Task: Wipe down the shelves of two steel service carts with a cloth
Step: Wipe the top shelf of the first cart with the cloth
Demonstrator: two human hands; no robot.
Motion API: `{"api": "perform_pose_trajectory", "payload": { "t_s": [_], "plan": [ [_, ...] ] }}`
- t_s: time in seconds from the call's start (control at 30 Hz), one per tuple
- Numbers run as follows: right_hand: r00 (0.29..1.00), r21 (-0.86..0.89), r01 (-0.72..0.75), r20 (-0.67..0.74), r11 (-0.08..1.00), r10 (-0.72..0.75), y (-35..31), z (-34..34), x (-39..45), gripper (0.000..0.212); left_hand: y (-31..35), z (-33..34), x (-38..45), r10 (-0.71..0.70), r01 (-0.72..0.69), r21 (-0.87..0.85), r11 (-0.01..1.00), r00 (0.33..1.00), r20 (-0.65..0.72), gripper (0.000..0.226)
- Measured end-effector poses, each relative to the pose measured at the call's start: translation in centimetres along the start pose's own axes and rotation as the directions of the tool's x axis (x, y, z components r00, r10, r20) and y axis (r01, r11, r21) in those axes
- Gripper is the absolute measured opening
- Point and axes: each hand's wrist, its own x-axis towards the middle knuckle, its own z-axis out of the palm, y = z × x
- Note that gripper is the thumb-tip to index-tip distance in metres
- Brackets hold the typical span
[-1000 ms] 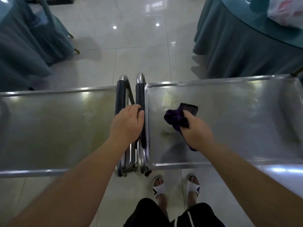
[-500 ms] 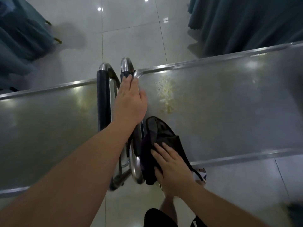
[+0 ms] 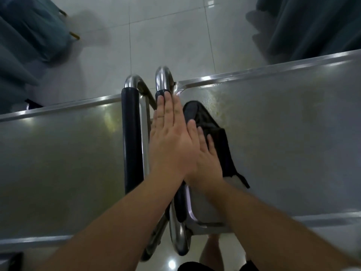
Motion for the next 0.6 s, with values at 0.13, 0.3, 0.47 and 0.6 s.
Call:
{"api": "perform_pose_trajectory", "payload": {
  "t_s": [0.13, 0.3, 0.47, 0.6],
  "plan": [
    [0.998, -0.12, -0.005, 0.063, 0.993, 0.013, 1.2, -1.5, 7.9, 0.08, 0.3, -0.1, 0.1, -0.009, 0.008, 0.043, 0.999, 1.0, 0.022, 0.064],
    [0.995, -0.038, -0.031, 0.093, 0.999, 0.035, 2.6, -4.2, 15.4, 0.081, 0.1, 0.1, 0.5, -0.001, 0.001, 0.009, 1.0, 1.0, 0.029, 0.069],
    [0.996, -0.127, 0.046, 0.084, 0.991, -0.036, 4.8, -4.9, 18.1, 0.08, -0.2, 0.7, 0.6, 0.016, -0.015, 0.033, 0.999, 1.0, -0.02, 0.068],
    [0.993, -0.122, 0.041, 0.117, 0.992, -0.027, 5.1, -4.7, 15.0, 0.081, 0.0, 0.7, 0.7, 0.022, -0.02, 0.052, 0.998, 0.999, -0.039, 0.068]
  ]
}}
